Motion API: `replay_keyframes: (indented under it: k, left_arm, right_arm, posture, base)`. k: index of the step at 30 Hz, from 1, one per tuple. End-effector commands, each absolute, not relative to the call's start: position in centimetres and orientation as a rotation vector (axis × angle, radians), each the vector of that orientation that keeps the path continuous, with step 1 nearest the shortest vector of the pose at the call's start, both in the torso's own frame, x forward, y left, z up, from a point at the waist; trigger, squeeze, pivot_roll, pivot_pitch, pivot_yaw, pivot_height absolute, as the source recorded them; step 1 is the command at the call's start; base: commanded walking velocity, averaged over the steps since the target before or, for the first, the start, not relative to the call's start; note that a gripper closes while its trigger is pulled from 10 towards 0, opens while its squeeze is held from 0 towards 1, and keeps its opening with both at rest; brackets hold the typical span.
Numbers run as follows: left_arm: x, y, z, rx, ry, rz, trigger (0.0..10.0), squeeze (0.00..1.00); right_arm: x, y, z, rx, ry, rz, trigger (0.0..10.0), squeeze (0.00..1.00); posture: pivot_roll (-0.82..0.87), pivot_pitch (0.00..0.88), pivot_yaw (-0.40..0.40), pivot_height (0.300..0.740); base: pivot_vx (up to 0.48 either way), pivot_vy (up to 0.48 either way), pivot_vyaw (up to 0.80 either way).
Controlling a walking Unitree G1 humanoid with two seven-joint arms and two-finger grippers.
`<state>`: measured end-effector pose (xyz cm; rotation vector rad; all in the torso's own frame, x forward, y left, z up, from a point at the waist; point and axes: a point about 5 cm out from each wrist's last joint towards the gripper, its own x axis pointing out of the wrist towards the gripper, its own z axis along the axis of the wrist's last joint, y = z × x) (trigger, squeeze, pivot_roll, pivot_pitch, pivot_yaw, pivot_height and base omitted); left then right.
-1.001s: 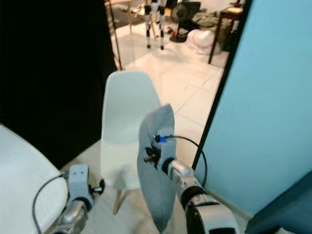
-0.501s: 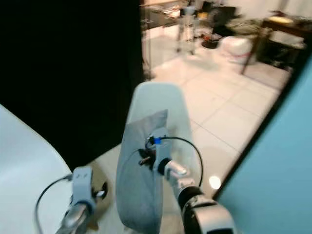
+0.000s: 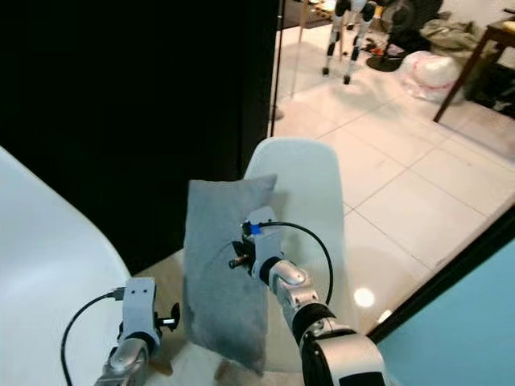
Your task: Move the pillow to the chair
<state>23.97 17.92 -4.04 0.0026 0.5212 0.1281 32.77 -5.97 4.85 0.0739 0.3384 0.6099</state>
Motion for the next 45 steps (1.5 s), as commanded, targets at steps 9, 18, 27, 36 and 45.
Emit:
replay_keyframes:
  k: [9, 18, 27, 36, 45]
  left_arm:
    - [23.2, 17.9, -4.7, 0.005, 0.564, 0.153, 10.0, 0.0]
    - [23.0, 18.0, -4.8, 0.005, 0.564, 0.155, 10.0, 0.0]
    - [22.8, 17.9, -4.8, 0.013, 0.556, 0.151, 10.0, 0.0]
    - [22.5, 17.8, -4.9, 0.026, 0.541, 0.146, 10.0, 0.0]
    - [24.1, 18.0, -3.1, 0.041, 0.417, 0.141, 10.0, 0.0]
  right_arm:
    - [32.7, -5.3, 5.0, -0.022, 0.334, 0.639, 10.0, 0.0]
    - [33.3, -6.7, 4.5, -0.088, 0.392, 0.481, 10.0, 0.0]
    - [33.6, -8.0, 4.6, -0.032, 0.403, 0.408, 10.0, 0.0]
    - [33.7, -7.0, 5.0, 0.0, 0.386, 0.433, 10.0, 0.0]
    - [35.1, -6.4, 7.2, -0.002, 0.31, 0.43, 10.0, 0.0]
  posture:
    - [0.02, 0.065, -0.06, 0.74]
    - [0.03, 0.071, -0.057, 0.73]
    - [0.04, 0.103, -0.054, 0.69]
    - [0.05, 0.133, -0.043, 0.645]
    - [0.07, 0.156, -0.034, 0.605]
  base:
    - [0.0, -0.13, 0.0]
    - [0.0, 0.0, 0.0]
    - [0.0, 0.0, 0.0]
    - [0.0, 0.0, 0.0]
    - [0.0, 0.0, 0.0]
